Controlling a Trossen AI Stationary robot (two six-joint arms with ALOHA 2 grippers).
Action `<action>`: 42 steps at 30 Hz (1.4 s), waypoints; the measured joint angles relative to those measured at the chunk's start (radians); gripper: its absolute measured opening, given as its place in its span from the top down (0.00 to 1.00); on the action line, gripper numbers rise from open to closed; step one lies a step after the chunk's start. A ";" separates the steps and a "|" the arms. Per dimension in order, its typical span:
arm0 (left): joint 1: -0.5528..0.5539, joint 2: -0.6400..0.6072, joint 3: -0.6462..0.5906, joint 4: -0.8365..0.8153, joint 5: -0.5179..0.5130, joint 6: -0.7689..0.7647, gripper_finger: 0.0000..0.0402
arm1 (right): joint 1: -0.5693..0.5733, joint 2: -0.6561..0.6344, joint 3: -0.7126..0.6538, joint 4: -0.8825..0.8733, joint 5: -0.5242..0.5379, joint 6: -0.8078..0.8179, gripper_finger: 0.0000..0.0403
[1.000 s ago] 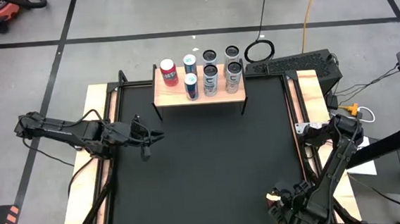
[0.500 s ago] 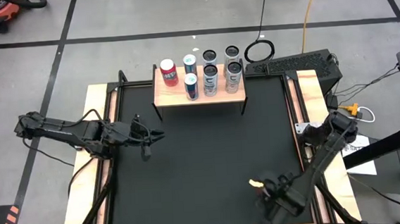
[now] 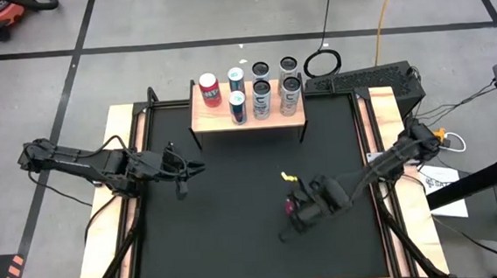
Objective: Place canned beverage on shelf
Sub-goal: Put the red soda can on the shelf aligned with the other red soda can
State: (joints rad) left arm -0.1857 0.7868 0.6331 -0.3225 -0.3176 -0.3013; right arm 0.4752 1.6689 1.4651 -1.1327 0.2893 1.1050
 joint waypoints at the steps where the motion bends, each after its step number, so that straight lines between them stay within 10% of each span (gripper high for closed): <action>1: 0.000 0.000 0.000 0.000 0.000 0.000 0.85 | -0.024 0.001 0.000 0.007 -0.002 -0.033 0.36; 31: 0.024 0.000 0.000 -0.001 -0.070 -0.006 0.83 | -0.273 0.006 0.000 0.363 -0.111 -0.577 0.36; 42: 0.035 0.000 0.000 -0.009 -0.020 -0.006 0.47 | -0.316 0.006 0.000 0.483 -0.137 -0.636 0.36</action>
State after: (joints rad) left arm -0.1509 0.7870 0.6331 -0.3316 -0.3378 -0.3077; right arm 0.1596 1.6745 1.4651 -0.6495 0.1525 0.4685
